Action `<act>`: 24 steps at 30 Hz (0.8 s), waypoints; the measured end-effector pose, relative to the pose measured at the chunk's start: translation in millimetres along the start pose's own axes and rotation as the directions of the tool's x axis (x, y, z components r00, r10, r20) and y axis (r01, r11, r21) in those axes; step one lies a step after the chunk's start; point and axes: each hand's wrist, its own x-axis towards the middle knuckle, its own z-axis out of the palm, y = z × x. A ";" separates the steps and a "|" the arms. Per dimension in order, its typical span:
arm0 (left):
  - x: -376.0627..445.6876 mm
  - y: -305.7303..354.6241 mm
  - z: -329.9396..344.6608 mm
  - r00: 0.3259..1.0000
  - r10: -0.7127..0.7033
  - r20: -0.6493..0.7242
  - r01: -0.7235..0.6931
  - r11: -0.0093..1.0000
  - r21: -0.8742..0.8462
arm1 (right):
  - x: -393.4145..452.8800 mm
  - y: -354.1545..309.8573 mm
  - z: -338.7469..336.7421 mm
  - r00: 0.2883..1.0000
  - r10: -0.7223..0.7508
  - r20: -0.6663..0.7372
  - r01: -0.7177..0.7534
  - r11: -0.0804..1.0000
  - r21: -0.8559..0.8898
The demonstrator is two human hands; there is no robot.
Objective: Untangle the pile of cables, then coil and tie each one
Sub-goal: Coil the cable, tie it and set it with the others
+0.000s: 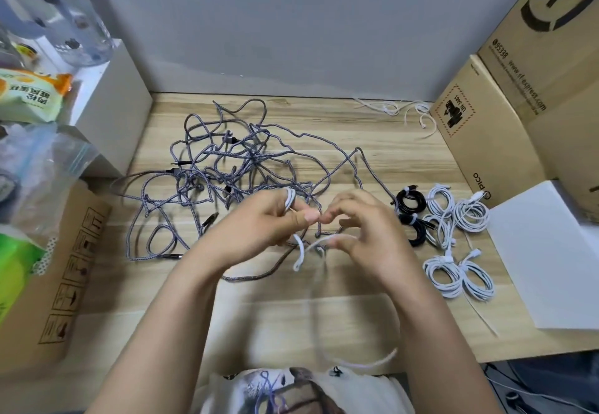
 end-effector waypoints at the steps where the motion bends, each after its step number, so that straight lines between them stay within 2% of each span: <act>1: -1.8 2.2 -3.5 0.999 0.022 0.042 -0.016 0.992 -0.124 | 0.9 2.0 -1.0 0.999 0.018 -0.045 -0.016 0.999 0.052; 4: -1.7 0.4 -9.2 0.972 0.172 0.158 -0.102 0.921 -0.376 | 1.7 0.4 5.3 0.995 -0.069 -0.068 0.076 0.992 0.104; 7: 4.2 -5.0 -6.0 0.965 0.244 0.097 -0.181 0.885 -0.428 | -2.2 -7.2 11.7 0.979 -0.199 0.042 0.191 0.970 0.152; 10: 8.4 -4.8 -2.4 0.979 0.168 -0.119 -0.200 0.911 -0.361 | -8.9 -22.1 7.5 0.950 -0.286 0.123 0.227 0.907 0.355; 12: 13.3 -12.4 -2.2 0.957 0.110 -0.269 -0.170 0.963 -0.209 | -11.5 -30.9 1.7 0.943 -0.322 0.083 0.255 0.860 0.442; 14: 14.5 -19.6 -1.9 0.948 0.105 -0.301 -0.129 0.990 -0.060 | -11.9 -37.3 -2.7 0.949 -0.317 0.010 0.275 0.837 0.472; 16: 11.8 -19.7 1.5 0.970 0.088 -0.225 -0.100 0.994 -0.044 | -10.9 -39.8 -5.2 0.962 -0.253 -0.103 0.269 0.817 0.510; 19: 4.1 -14.4 4.7 0.999 0.030 -0.018 -0.032 0.990 -0.134 | -7.4 -37.1 -6.8 0.952 -0.077 -0.297 0.243 0.779 0.578; 22: -4.8 -15.4 2.1 0.974 0.060 0.219 0.005 0.959 -0.284 | -3.4 -30.9 -7.4 0.910 0.053 -0.411 0.205 0.805 0.557; 24: -9.5 -14.0 -1.0 0.935 0.140 0.325 0.027 0.887 -0.460 | -1.7 -24.9 -7.7 0.890 0.085 -0.447 0.174 0.845 0.506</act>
